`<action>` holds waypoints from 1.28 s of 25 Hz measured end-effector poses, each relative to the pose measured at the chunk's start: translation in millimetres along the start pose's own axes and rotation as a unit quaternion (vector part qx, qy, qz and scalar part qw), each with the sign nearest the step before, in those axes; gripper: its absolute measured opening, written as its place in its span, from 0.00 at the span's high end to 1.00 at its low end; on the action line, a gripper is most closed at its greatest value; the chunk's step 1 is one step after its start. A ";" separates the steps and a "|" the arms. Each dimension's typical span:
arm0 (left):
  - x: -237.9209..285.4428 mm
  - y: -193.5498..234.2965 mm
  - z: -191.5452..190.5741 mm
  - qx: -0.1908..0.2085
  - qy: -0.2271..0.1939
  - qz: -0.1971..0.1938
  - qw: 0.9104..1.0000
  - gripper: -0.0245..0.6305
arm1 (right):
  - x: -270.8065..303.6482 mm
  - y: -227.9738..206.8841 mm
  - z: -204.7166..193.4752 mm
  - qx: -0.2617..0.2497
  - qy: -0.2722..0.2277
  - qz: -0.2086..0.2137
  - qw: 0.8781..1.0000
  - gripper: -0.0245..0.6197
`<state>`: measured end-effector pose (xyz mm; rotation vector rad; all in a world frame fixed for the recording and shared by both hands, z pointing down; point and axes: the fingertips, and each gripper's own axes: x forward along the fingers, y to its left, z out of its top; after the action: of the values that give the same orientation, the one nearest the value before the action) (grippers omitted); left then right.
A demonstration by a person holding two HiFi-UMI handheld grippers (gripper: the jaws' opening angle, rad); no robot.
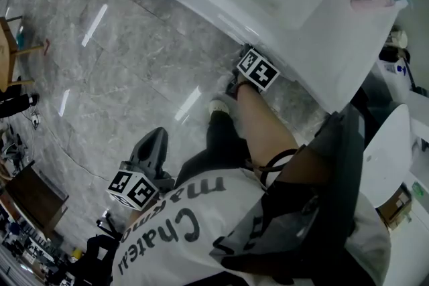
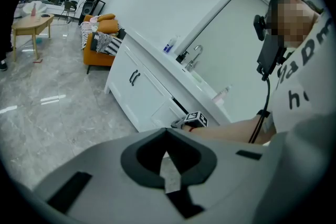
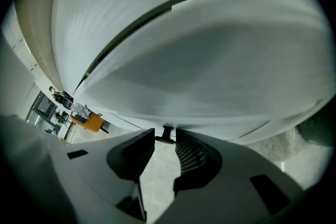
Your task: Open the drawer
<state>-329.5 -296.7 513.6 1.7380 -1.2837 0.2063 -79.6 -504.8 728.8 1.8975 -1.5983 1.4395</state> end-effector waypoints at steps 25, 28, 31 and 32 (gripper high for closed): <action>-23.0 -6.9 -24.5 0.002 -0.006 0.018 1.000 0.97 | -29.4 15.1 -69.4 -0.006 0.038 0.014 0.999 0.77; -26.5 -6.3 -25.8 0.004 -0.008 0.020 1.000 0.97 | -31.9 15.8 -75.6 -0.003 0.039 0.012 0.999 0.76; -28.6 -6.5 -28.1 0.003 -0.009 0.021 1.000 0.97 | -34.7 16.9 -81.3 0.002 0.040 0.009 0.999 0.76; -29.0 -6.8 -28.2 0.002 -0.010 0.021 1.000 0.97 | -35.6 17.5 -83.0 0.003 0.041 0.009 0.999 0.76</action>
<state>-326.2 -256.3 507.6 1.7219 -1.3358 0.2172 -132.5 -429.7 732.6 1.8067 -1.5785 1.5101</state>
